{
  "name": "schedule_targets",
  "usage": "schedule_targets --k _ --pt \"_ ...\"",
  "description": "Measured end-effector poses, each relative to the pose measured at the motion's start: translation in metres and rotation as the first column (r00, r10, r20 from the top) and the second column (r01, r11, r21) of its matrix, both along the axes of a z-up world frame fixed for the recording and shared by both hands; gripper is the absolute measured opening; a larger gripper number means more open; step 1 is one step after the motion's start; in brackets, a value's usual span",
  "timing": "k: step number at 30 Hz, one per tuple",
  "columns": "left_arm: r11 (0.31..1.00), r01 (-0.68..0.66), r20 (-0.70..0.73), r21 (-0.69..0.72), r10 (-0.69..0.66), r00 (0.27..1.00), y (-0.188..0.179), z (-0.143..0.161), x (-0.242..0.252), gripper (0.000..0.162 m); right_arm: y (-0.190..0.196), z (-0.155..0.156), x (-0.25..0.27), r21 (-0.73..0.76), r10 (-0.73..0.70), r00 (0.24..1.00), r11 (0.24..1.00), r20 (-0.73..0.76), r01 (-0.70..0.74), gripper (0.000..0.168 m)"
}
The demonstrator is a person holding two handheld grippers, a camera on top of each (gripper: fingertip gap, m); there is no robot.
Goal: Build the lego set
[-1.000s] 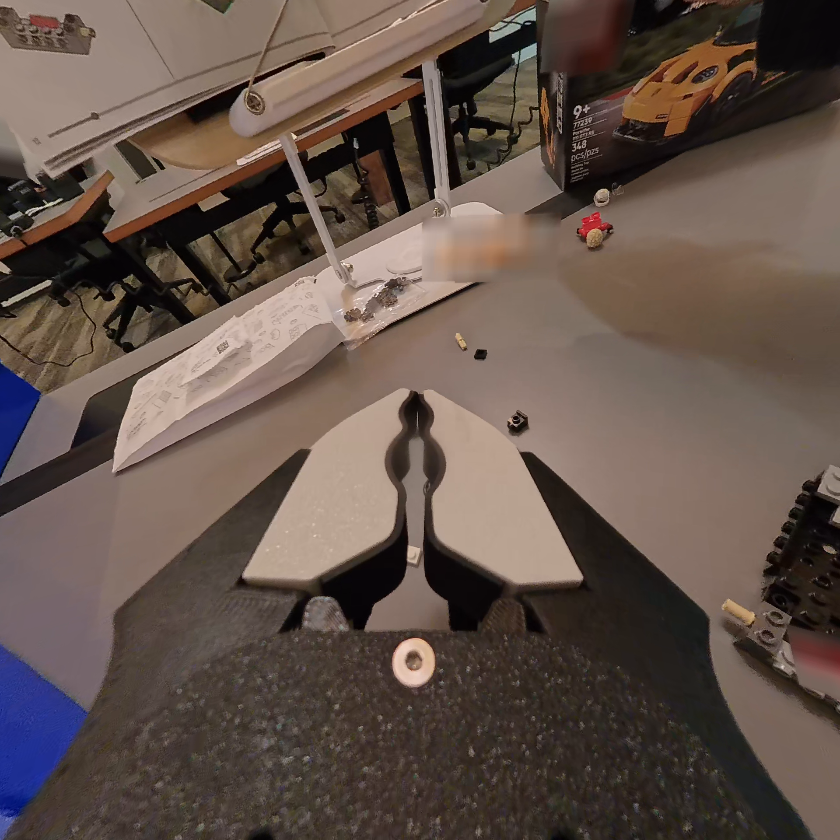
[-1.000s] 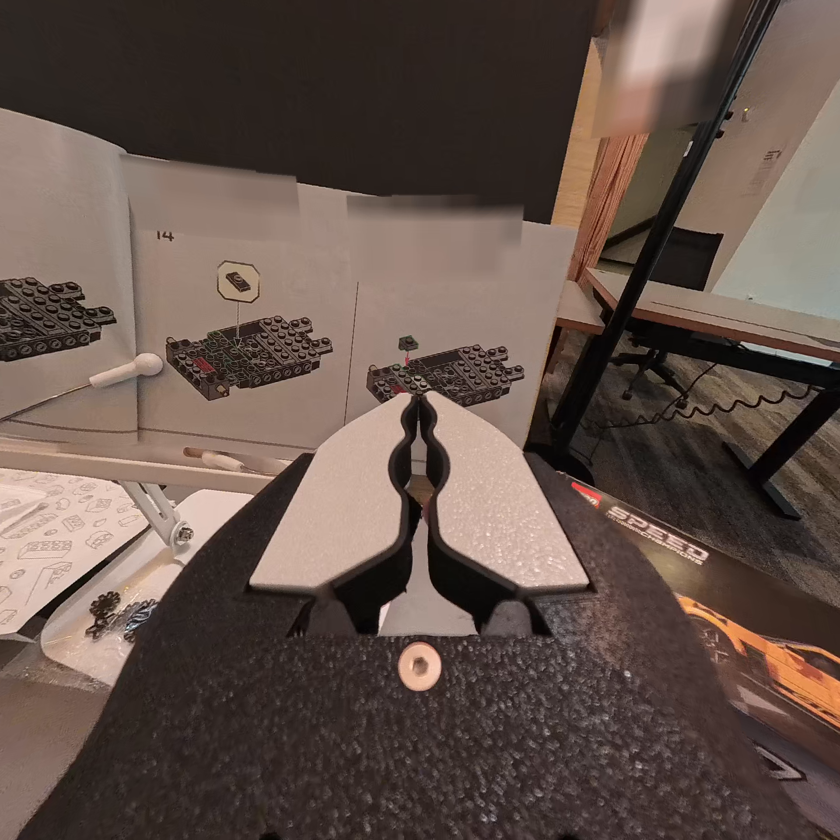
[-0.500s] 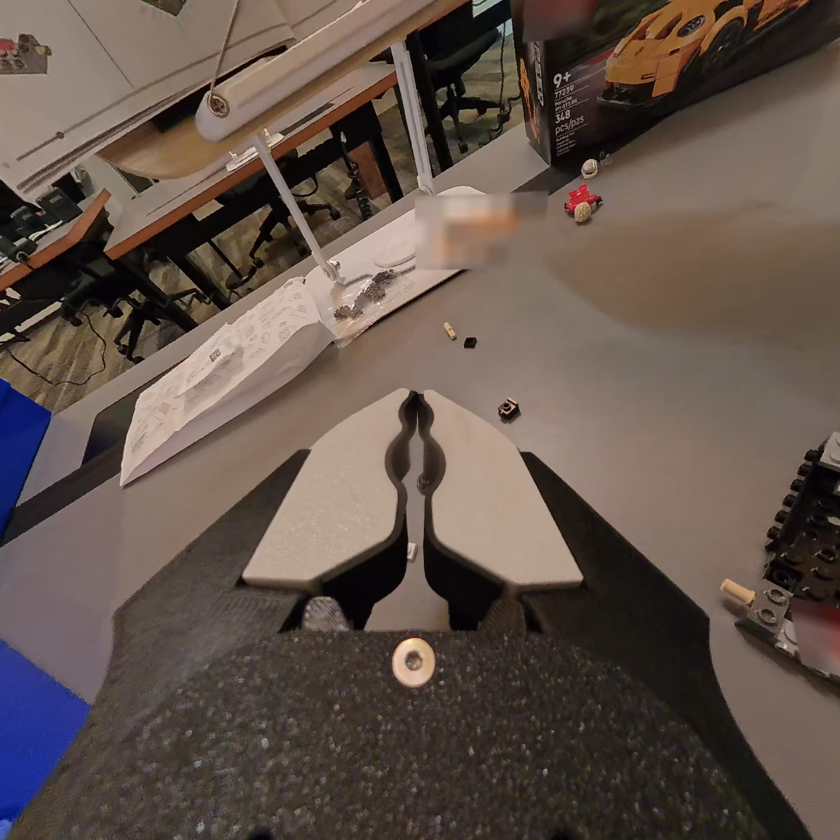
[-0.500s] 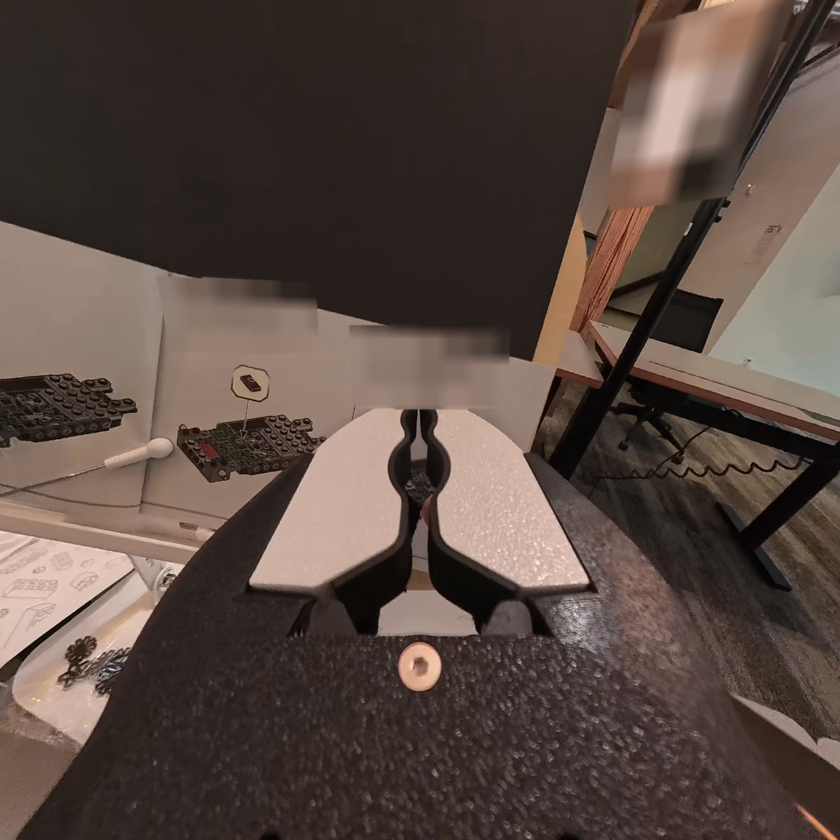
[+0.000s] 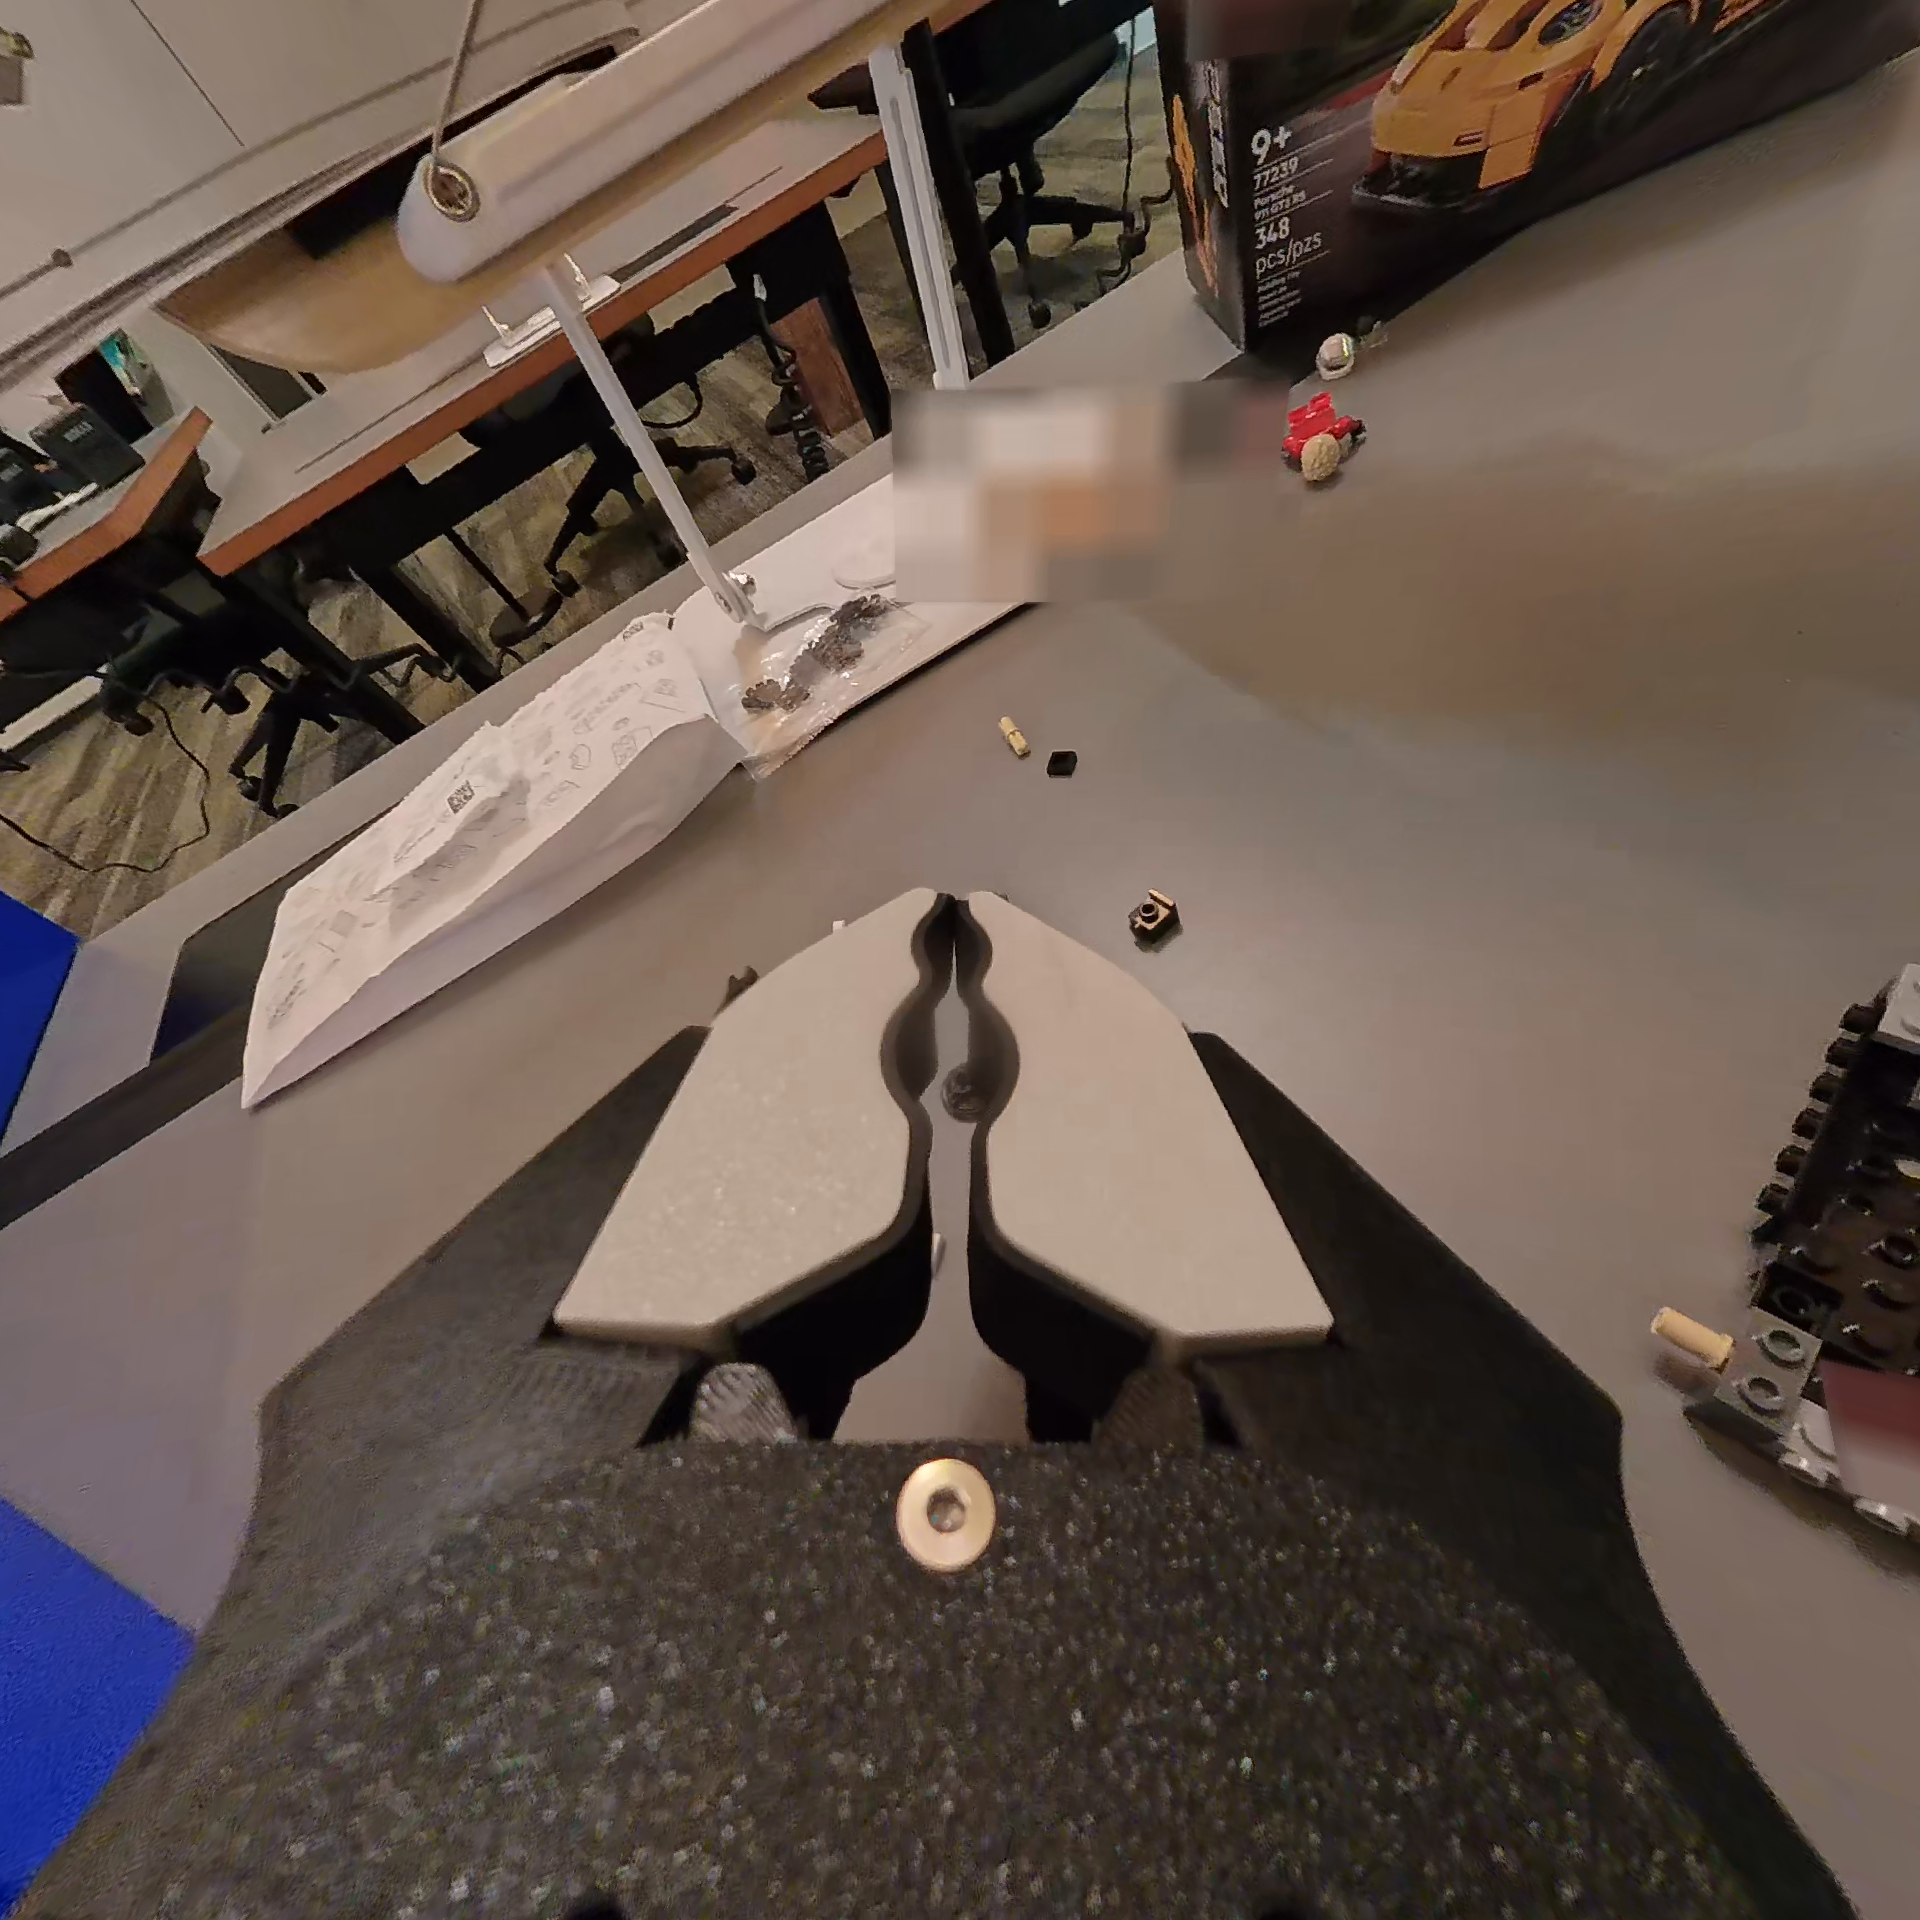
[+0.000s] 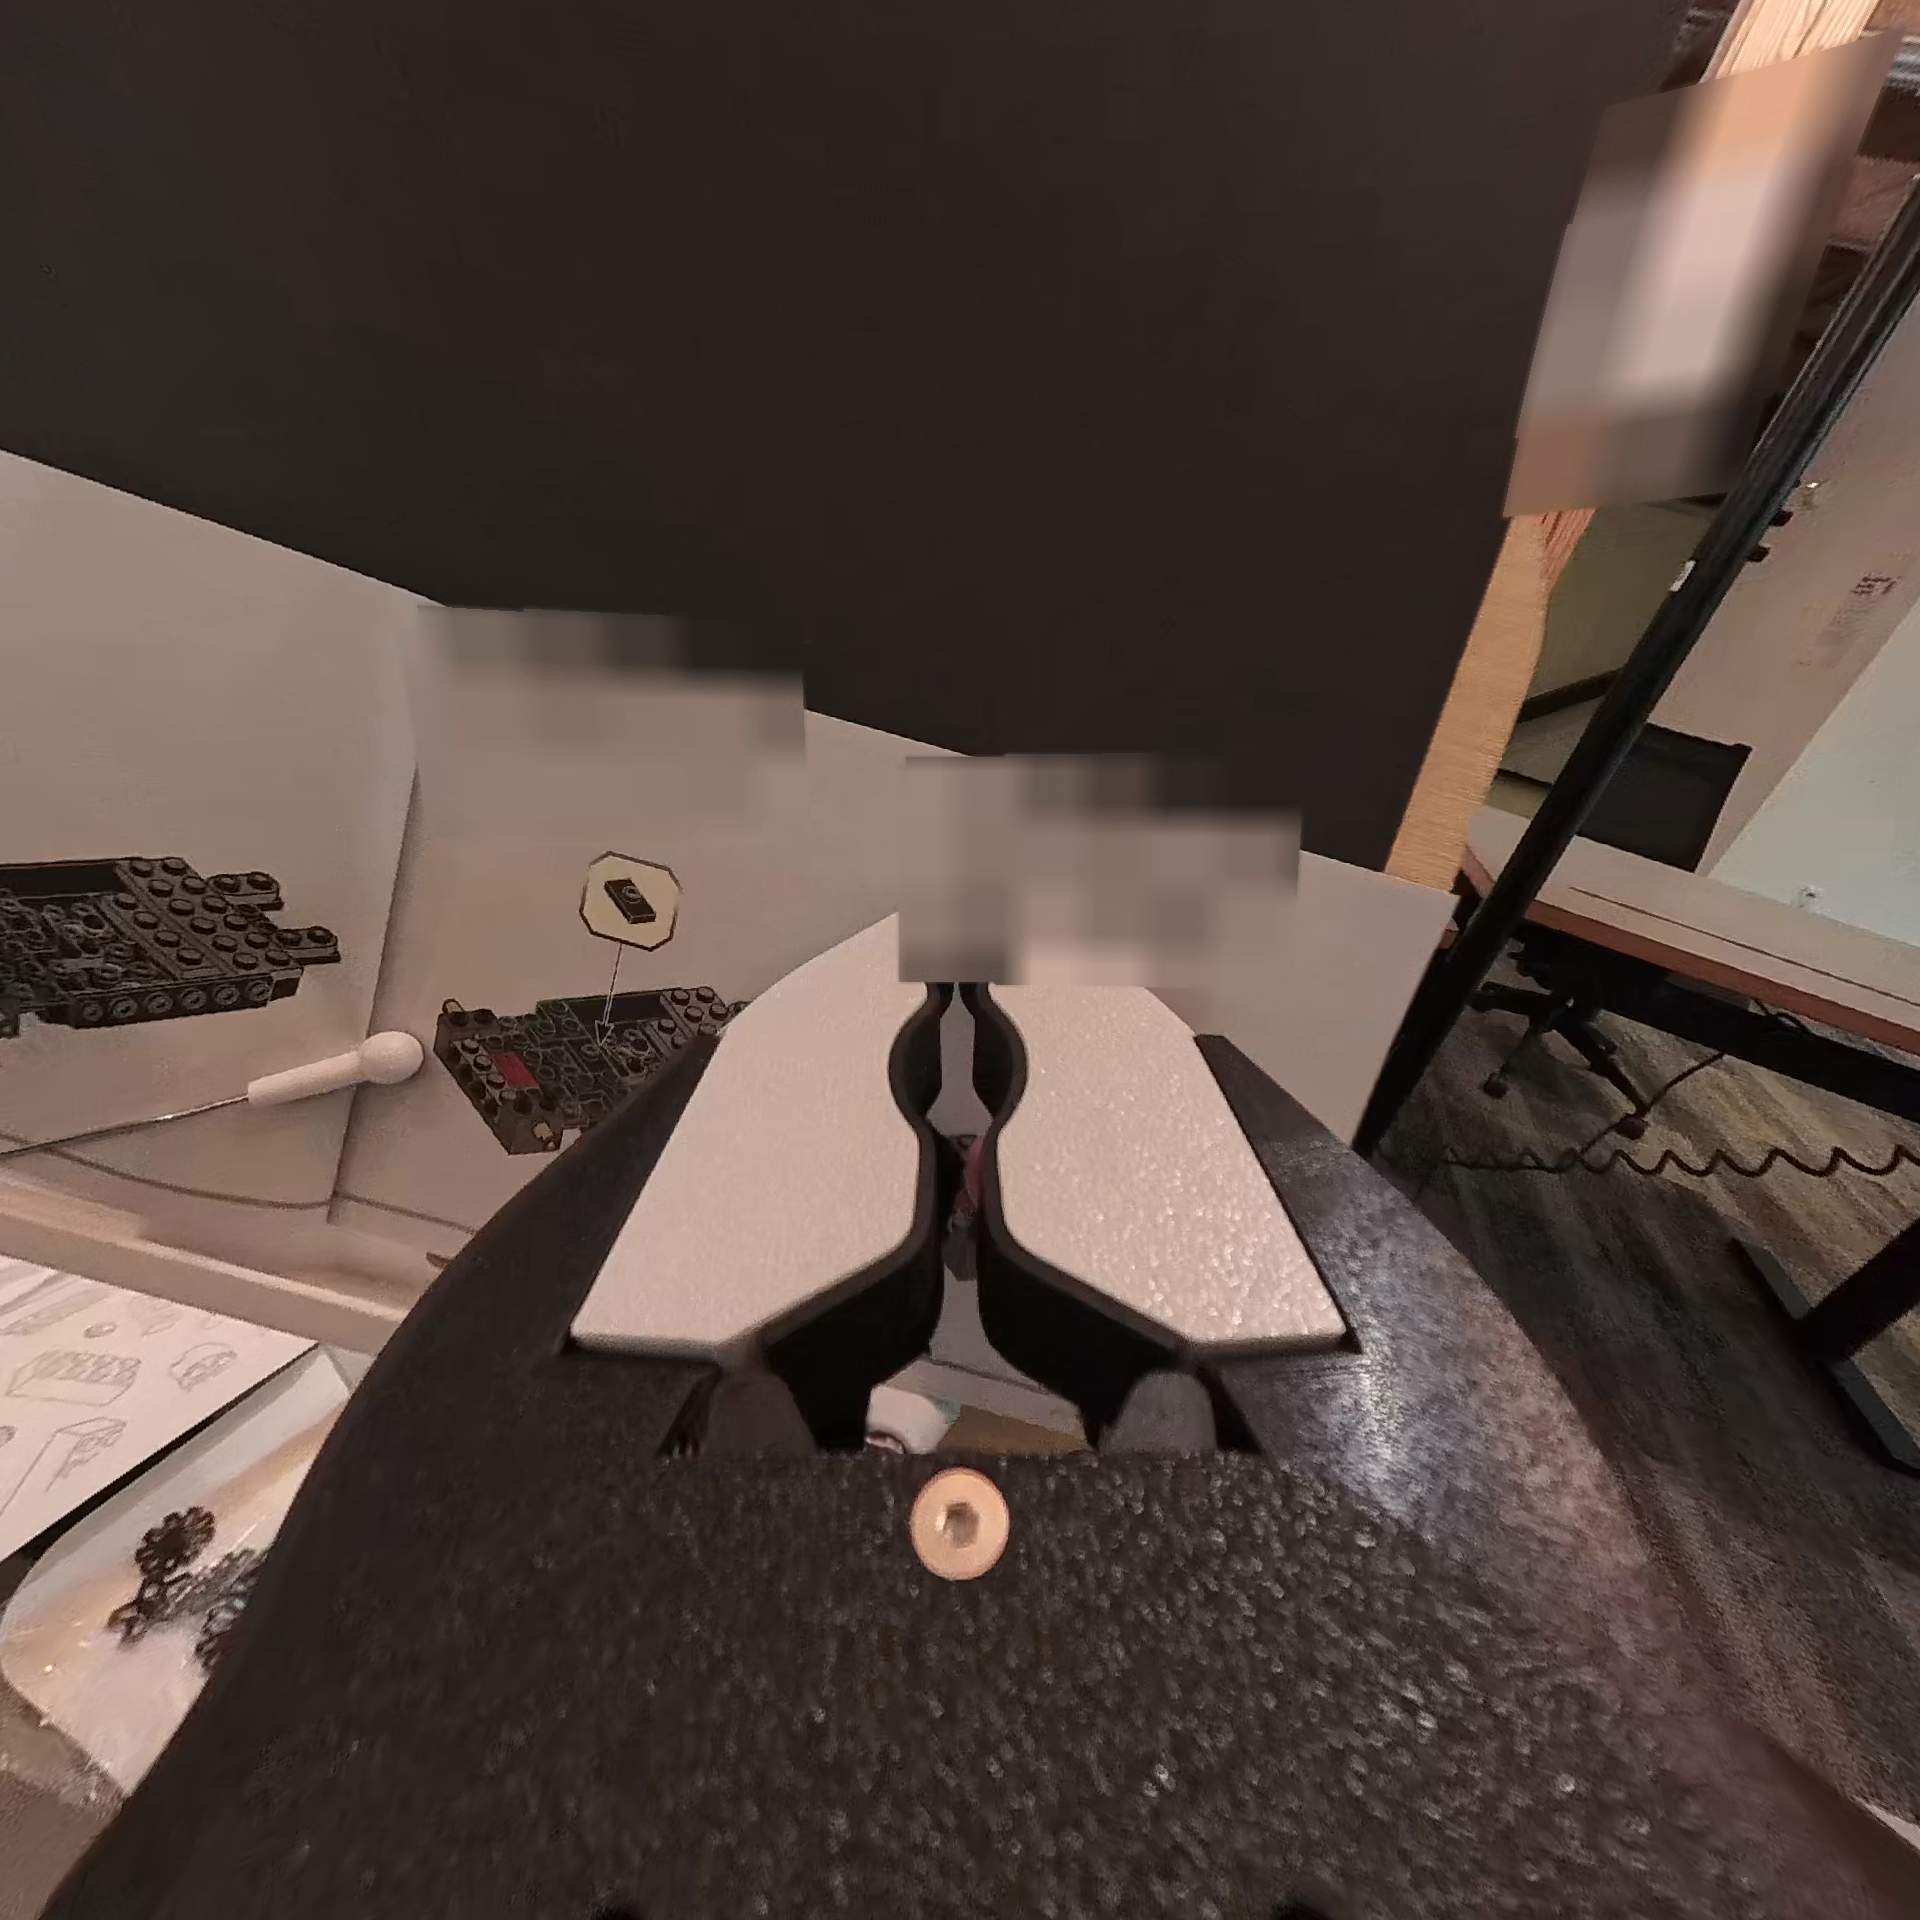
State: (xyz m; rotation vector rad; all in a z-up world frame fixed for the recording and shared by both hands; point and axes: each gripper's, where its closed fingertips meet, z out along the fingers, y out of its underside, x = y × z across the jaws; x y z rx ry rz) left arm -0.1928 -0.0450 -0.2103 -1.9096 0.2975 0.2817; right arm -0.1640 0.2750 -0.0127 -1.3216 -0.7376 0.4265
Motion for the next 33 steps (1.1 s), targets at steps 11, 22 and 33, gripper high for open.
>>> schedule_targets --k 11,22,33 --pt "0.999 -0.013 -0.01 0.041 0.014 1.0 -0.001 0.008 -0.003 0.0 0.006 0.0 0.002 -0.025 -0.004 0.999 1.0 -0.044 0.003 0.0" --pt "1.0 0.001 -0.001 0.022 -0.001 1.0 0.0 0.003 0.002 0.0 0.007 0.008 0.007 -0.018 0.002 0.999 1.0 -0.033 -0.003 0.001" --pt "1.0 0.007 0.004 0.019 -0.007 1.0 -0.001 0.004 0.003 0.0 0.011 0.008 0.022 -0.008 -0.022 1.0 1.0 -0.009 0.022 0.001"
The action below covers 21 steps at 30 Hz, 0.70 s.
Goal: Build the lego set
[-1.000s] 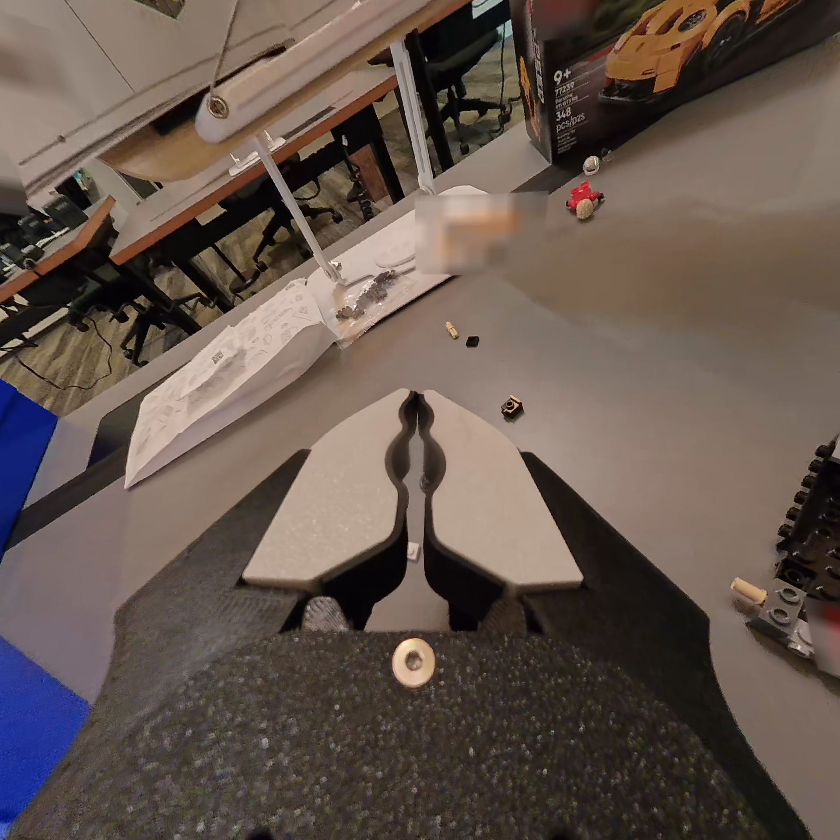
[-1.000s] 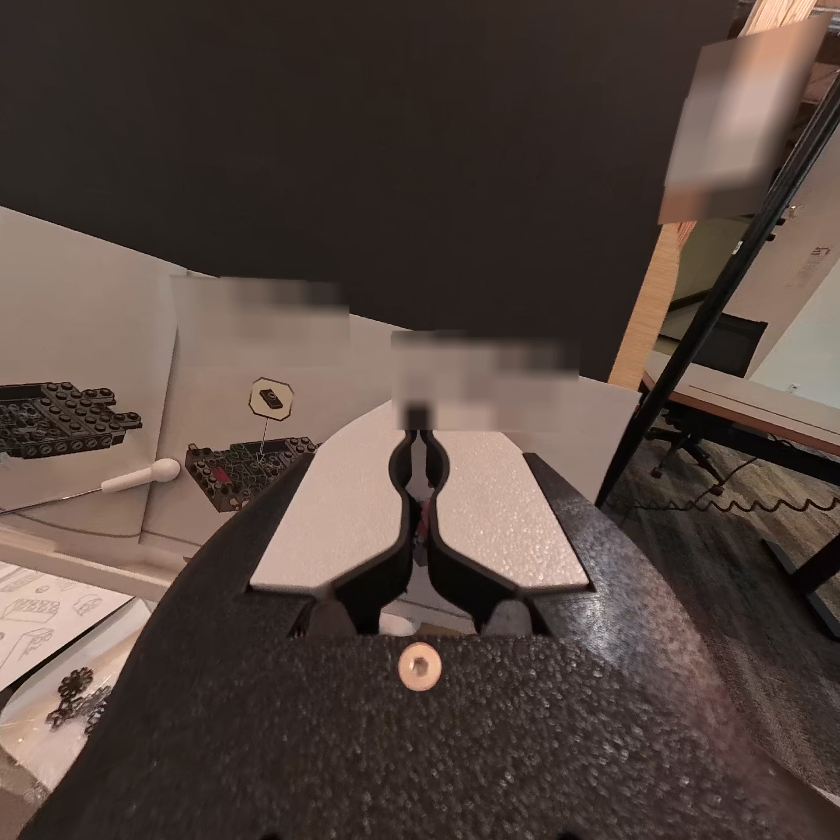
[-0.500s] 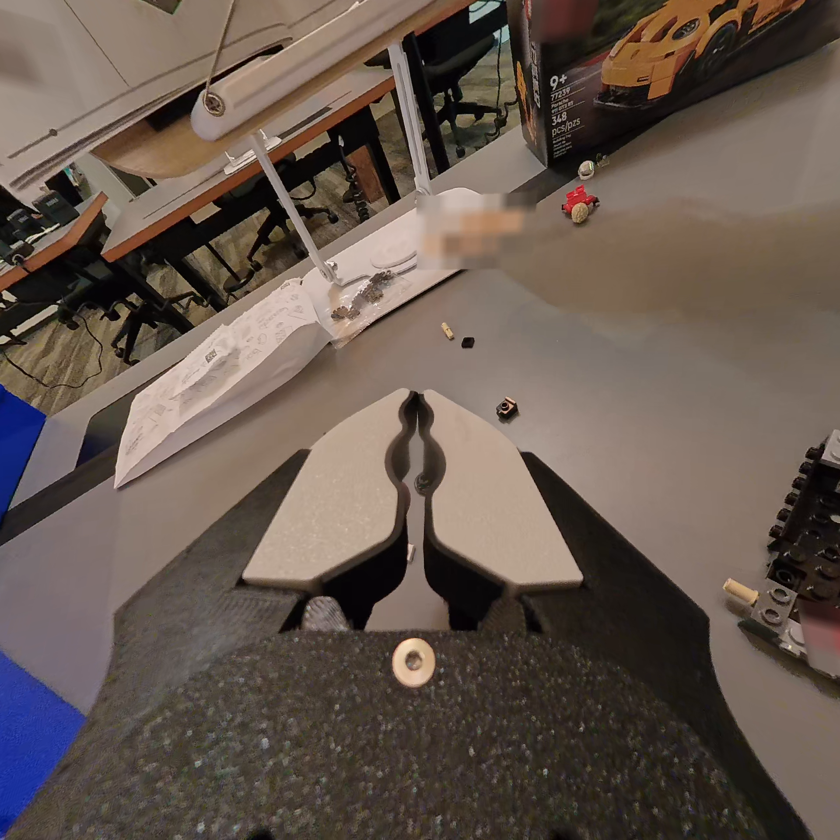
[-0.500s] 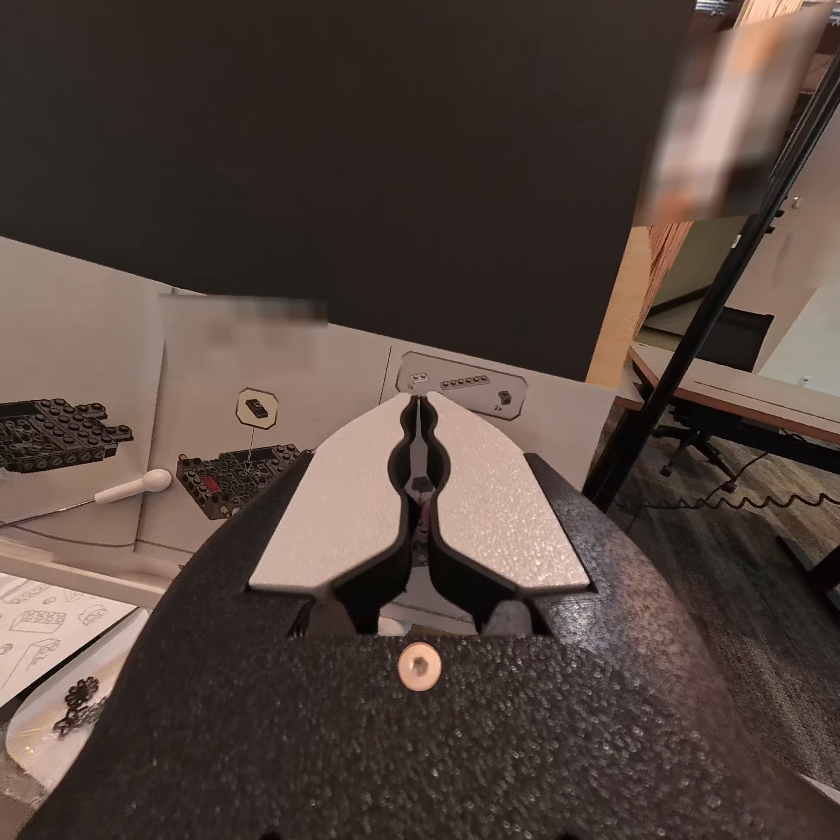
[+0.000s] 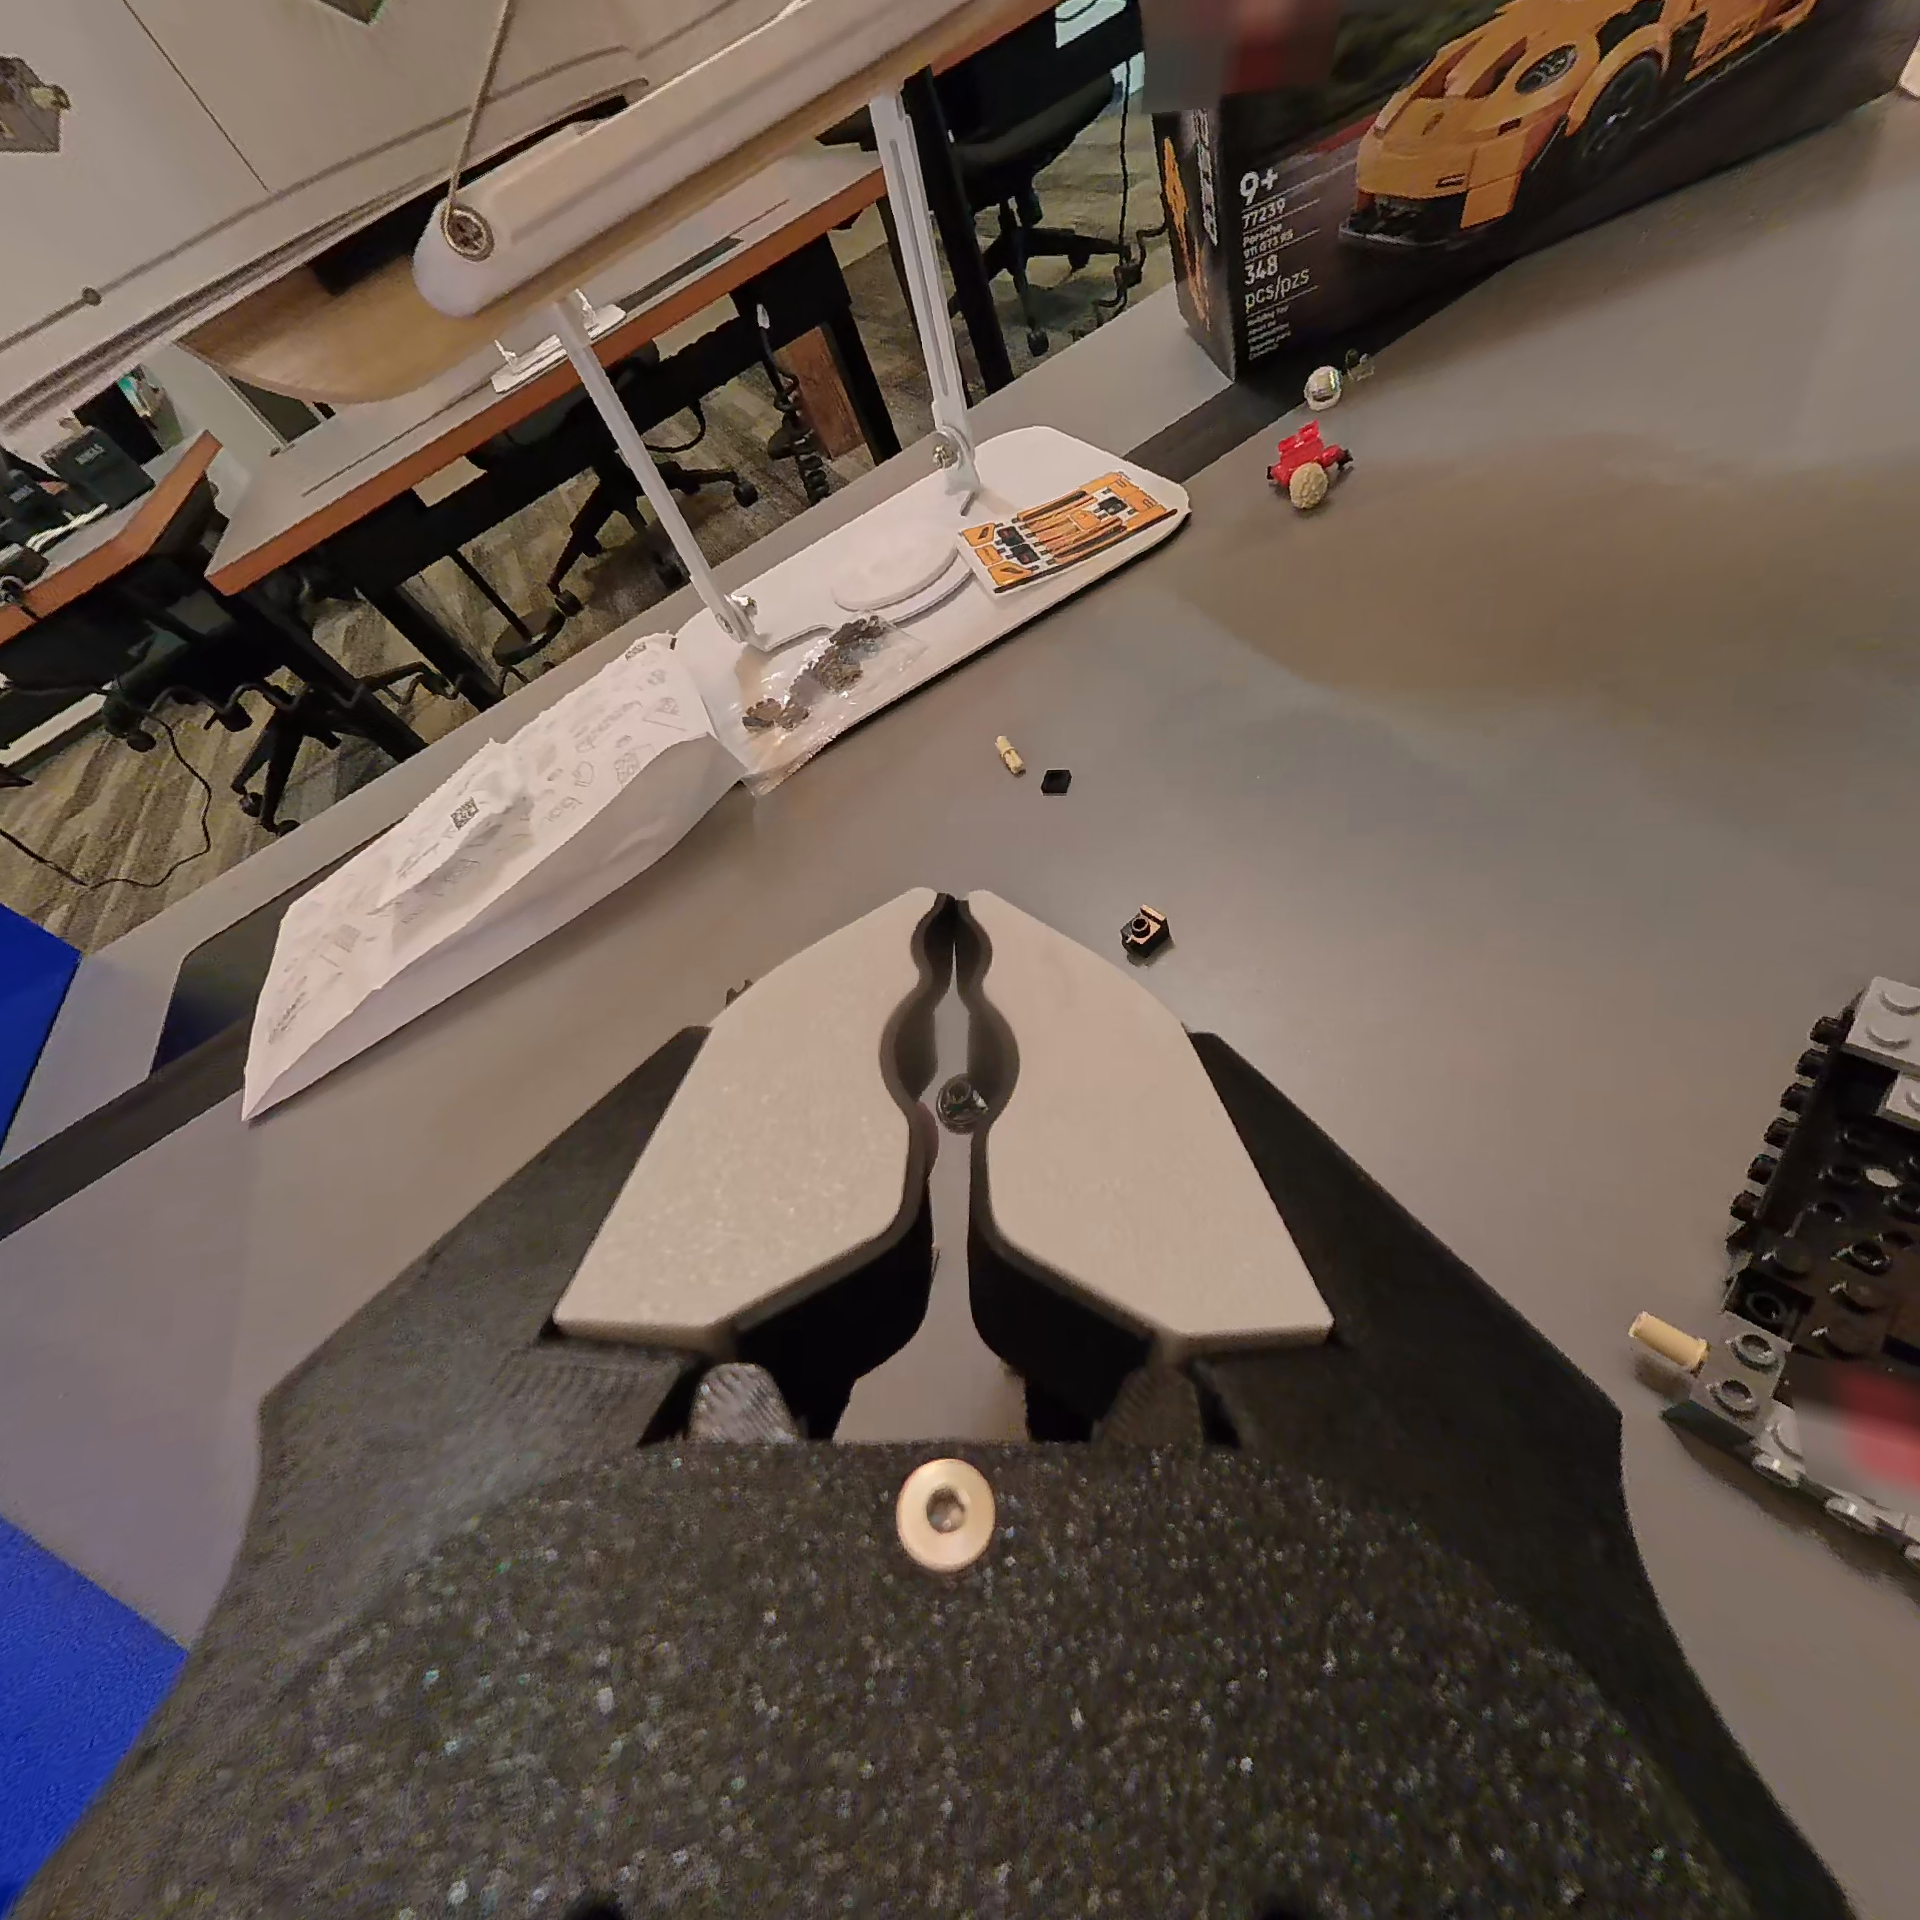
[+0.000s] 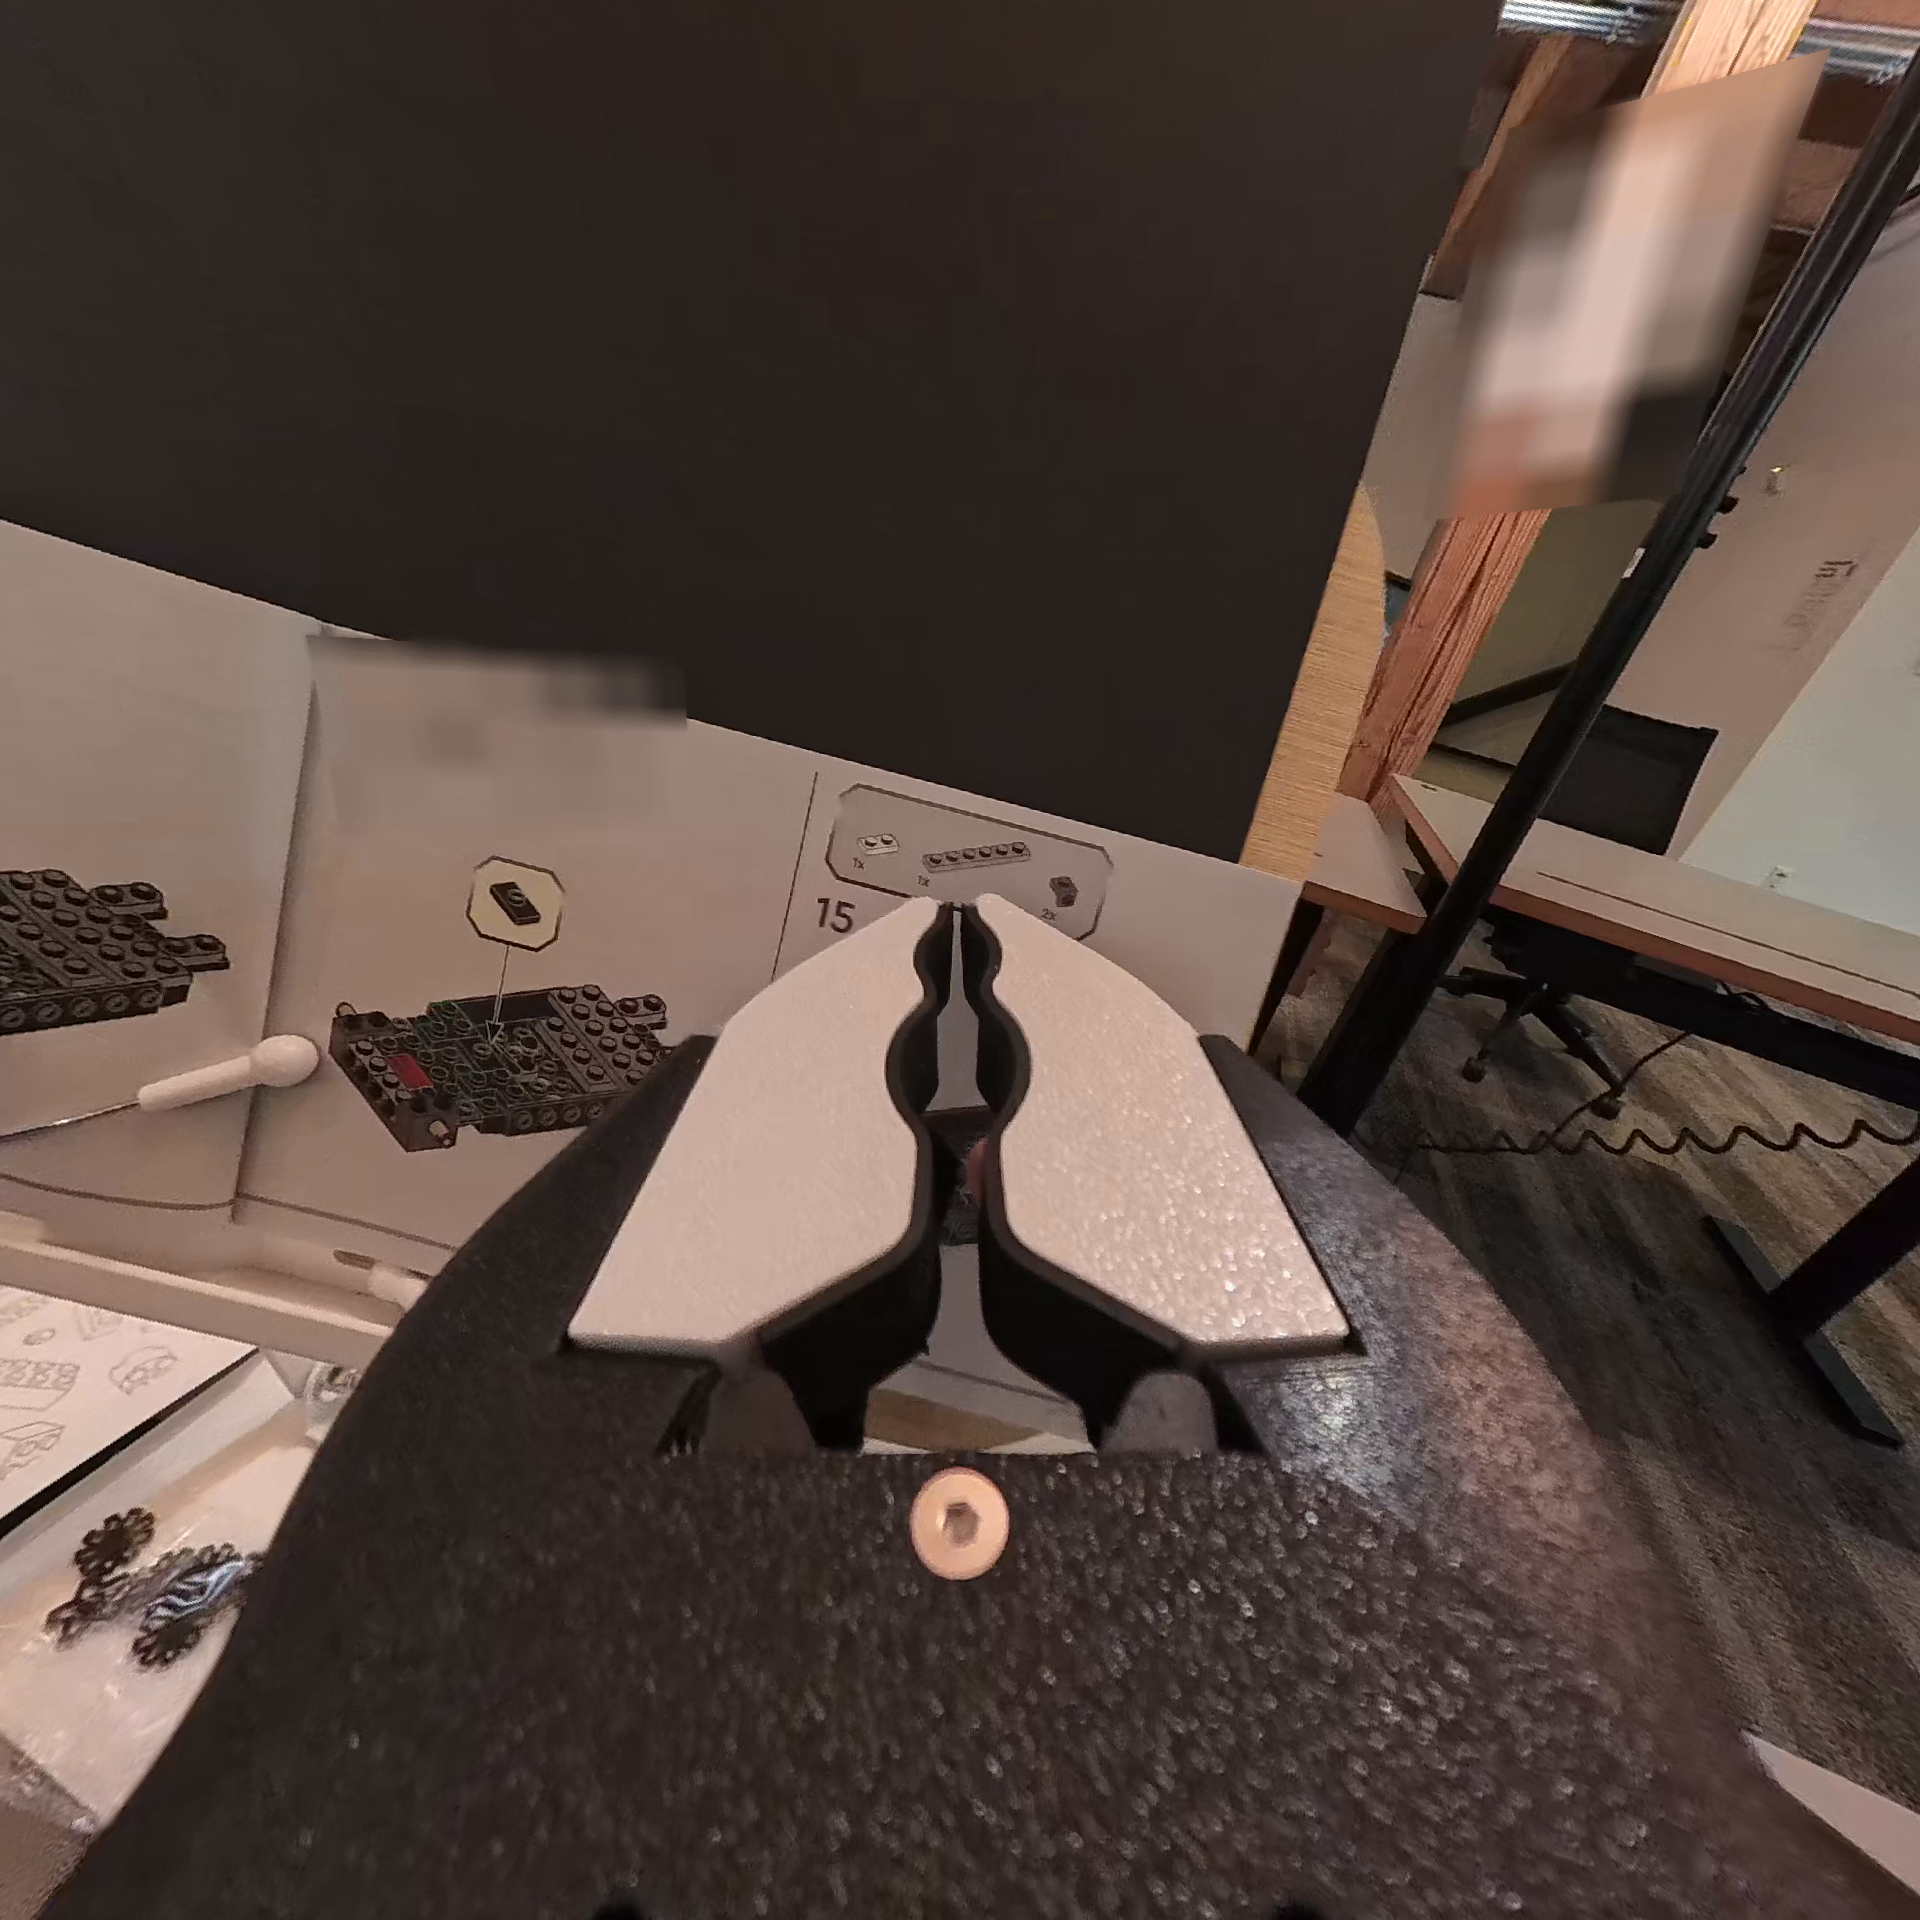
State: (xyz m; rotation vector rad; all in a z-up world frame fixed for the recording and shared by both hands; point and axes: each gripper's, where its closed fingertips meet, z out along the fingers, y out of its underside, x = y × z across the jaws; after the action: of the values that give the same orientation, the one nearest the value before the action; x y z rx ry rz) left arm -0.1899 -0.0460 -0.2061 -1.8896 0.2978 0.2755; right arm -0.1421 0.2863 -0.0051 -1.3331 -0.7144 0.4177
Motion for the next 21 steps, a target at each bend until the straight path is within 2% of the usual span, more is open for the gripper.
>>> schedule_targets --k 21 --pt "1.0 -0.014 0.011 0.02 0.013 1.0 0.0005 0.0053 -0.0041 0.0 0.0019 0.0013 0.0039 0.055 0.034 0.991 0.998 0.131 -0.042 0.001"
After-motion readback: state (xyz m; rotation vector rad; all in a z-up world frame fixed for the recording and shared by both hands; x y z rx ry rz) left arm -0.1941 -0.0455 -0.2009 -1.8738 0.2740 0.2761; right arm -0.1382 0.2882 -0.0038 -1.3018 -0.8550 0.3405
